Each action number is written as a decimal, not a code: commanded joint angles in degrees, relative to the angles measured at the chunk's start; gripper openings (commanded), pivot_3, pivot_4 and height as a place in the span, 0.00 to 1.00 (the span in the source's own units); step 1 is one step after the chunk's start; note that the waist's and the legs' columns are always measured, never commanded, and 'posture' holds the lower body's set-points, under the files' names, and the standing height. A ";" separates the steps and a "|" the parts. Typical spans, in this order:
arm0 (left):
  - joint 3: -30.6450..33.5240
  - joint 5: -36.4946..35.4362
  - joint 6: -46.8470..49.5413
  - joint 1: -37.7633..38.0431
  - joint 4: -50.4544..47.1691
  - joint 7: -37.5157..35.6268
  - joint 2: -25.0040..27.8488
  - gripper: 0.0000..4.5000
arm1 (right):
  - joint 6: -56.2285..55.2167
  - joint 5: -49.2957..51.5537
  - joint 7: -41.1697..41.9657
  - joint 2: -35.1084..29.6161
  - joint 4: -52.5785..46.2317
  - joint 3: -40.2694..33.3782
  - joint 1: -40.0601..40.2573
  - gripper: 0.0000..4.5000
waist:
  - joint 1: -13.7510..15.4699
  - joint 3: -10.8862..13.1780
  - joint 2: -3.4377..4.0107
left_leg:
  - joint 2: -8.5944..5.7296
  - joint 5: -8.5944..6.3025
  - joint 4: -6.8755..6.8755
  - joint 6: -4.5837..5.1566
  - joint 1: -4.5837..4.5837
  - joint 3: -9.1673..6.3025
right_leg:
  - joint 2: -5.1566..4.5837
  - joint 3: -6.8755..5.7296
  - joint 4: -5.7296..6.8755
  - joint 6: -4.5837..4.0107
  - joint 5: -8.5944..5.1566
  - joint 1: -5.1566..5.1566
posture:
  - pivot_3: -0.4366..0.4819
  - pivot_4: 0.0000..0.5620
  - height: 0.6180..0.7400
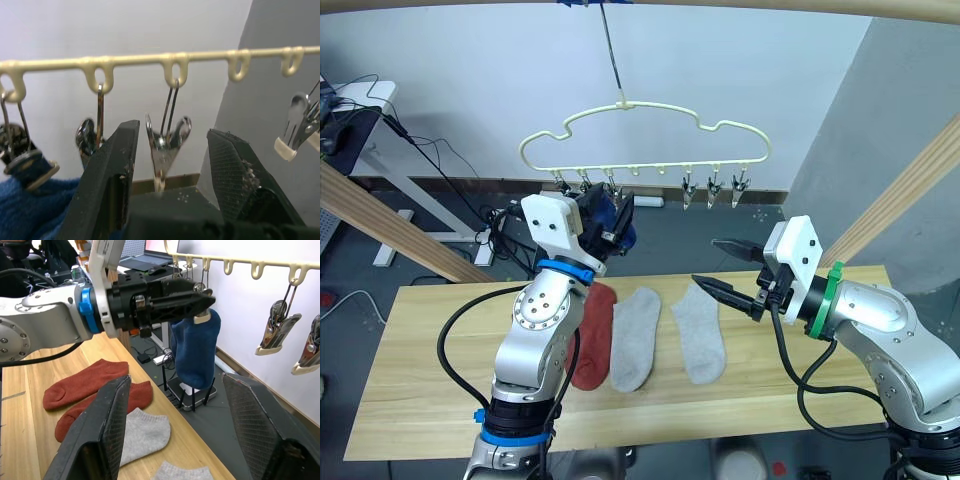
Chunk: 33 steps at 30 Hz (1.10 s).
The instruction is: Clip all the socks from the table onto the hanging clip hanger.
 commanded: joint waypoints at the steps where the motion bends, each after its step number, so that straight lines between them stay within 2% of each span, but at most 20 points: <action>1: 0.45 0.34 -0.35 -0.30 -1.97 0.62 -0.21 0.53 | -0.65 0.84 -0.04 -0.26 -2.44 -0.84 0.12 0.68 | 0.00 0.00 0.00 | 0.00 0.00 0.00 0.00 0.00 0.00 | 0.00 0.00 0.00 0.00 0.00 0.00 | 0.19 0.58 1.00; 21: 0.38 -0.03 0.77 -1.61 -2.30 0.77 -0.28 0.53 | -0.90 0.53 0.08 -0.34 -2.25 -0.90 0.12 0.68 | -0.01 0.00 0.00 | 0.00 0.00 0.00 0.00 0.00 0.00 | 0.00 0.00 0.00 0.00 0.00 0.00 | 0.19 0.57 1.00; 24: 0.37 -0.05 0.58 -1.64 -2.27 0.74 -0.32 0.40 | -0.84 0.52 0.03 -0.36 -2.22 -0.94 0.11 0.68 | -0.01 0.00 0.00 | 0.00 0.00 0.00 0.00 0.00 0.00 | 0.00 0.00 0.00 0.00 0.00 0.00 | 0.19 0.57 1.00; 28: 0.29 -0.06 0.43 -1.53 -2.31 0.60 -0.26 0.16 | -0.71 0.59 0.09 -0.47 -2.26 -0.93 0.15 0.68 | -0.01 0.00 0.00 | 0.00 0.00 0.00 0.00 0.00 0.00 | 0.00 0.00 0.00 0.00 0.00 0.00 | 0.19 0.58 1.00; 33: 0.27 0.05 0.42 -1.40 -2.51 0.67 -0.23 0.00 | -0.66 0.51 -0.03 -0.47 -2.25 -0.90 0.07 0.68 | -0.01 0.00 0.00 | 0.00 0.00 0.00 0.00 0.00 0.00 | 0.00 0.00 0.00 0.00 0.00 0.00 | 0.19 0.58 1.00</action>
